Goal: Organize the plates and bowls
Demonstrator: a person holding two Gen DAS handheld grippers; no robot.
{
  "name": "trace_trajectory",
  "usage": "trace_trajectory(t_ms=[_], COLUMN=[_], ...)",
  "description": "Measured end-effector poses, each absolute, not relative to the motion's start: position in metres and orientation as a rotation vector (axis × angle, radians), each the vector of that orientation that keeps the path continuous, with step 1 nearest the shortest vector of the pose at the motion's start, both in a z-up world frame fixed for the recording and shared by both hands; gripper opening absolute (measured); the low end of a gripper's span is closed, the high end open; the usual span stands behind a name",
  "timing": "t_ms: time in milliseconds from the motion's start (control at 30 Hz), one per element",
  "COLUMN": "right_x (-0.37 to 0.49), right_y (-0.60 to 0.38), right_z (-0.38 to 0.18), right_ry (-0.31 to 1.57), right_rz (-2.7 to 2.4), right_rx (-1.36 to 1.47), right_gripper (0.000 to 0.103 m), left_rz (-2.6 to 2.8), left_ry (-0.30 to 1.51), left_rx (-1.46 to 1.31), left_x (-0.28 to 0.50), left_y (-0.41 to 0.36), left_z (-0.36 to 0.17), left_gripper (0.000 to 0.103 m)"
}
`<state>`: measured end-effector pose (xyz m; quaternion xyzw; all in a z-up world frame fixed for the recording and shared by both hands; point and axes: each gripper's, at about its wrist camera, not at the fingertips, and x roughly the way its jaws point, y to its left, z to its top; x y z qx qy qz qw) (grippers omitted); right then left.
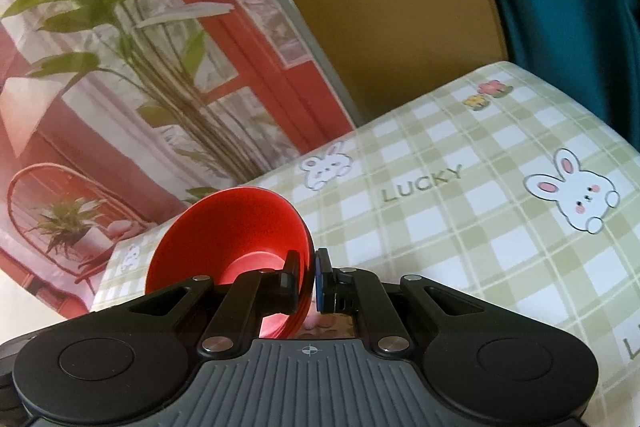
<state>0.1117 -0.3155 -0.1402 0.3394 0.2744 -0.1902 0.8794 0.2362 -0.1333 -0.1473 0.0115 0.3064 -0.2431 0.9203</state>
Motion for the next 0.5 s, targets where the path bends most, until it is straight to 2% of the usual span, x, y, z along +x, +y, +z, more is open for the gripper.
trace_trajectory(t_ms=[500], right_x=[0.156], right_y=[-0.281], right_z=[-0.12], right_ry=[0.603], right_rz=[-0.348], right_rx=[0.635], right_gripper=[0.007], left_rz=[-0.468], left_ry=[0.617], left_rx=[-0.014], left_x=[0.241], left_y=[-0.094], left_z=[-0.14], left_gripper=[0.022])
